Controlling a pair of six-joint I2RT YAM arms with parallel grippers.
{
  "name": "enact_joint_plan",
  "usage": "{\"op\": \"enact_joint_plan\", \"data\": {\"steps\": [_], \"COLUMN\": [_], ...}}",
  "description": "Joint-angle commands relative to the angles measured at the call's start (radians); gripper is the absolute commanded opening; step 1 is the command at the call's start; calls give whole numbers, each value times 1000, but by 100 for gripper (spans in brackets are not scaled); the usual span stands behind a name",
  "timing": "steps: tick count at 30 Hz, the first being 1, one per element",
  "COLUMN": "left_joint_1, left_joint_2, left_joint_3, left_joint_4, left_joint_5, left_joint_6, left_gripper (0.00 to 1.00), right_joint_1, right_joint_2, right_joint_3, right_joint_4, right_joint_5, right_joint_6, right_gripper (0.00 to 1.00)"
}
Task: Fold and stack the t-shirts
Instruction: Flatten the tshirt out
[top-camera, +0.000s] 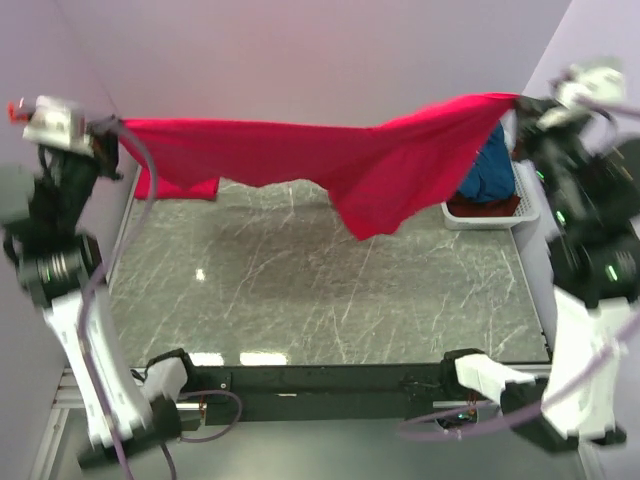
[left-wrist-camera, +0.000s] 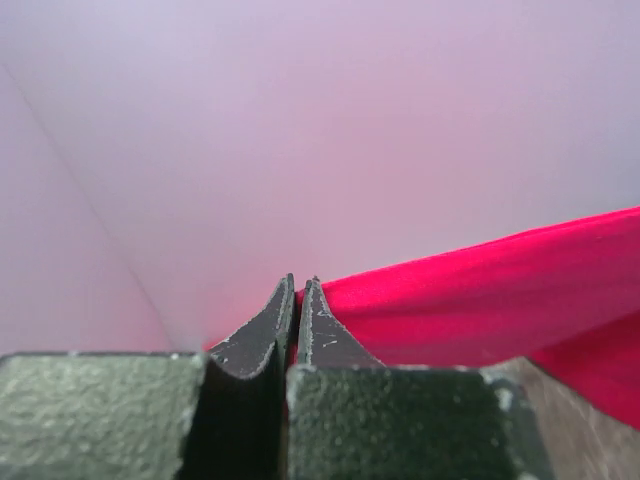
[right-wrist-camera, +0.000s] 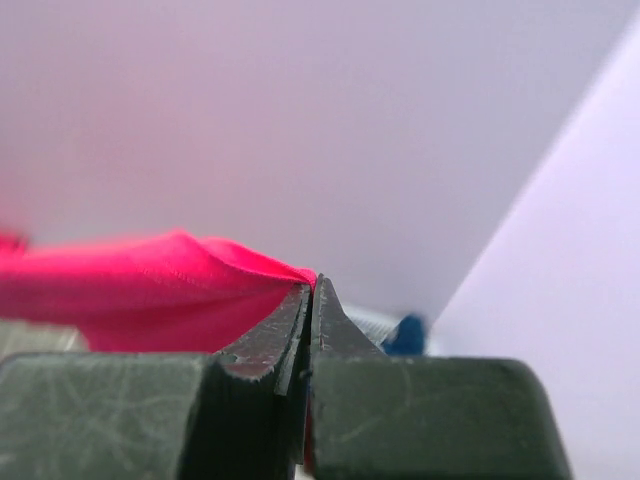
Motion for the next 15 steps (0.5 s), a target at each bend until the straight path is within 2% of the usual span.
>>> {"op": "enact_joint_plan", "data": {"steps": [1, 4, 7, 11, 15], "left_joint_1": [5, 6, 5, 5, 6], "left_joint_2": [-202, -304, -341, -323, -269], "left_joint_3": [-77, -80, -32, 69, 155], "left_joint_4": [120, 123, 94, 25, -64], "left_joint_5": [-76, -133, -193, -195, -138], "left_joint_6": [-30, -41, -52, -36, -4], "left_gripper": [1, 1, 1, 1, 1], "right_joint_1": [-8, -7, -10, -8, -8], "right_joint_2": [-131, -209, -248, -237, -196], "right_joint_3": [-15, -9, 40, 98, 91], "right_joint_4": [193, 245, 282, 305, 355], "right_joint_5": [126, 154, 169, 168, 154], "right_joint_6": [5, 5, 4, -42, -91], "right_gripper": [0, 0, 0, 0, 0]}}
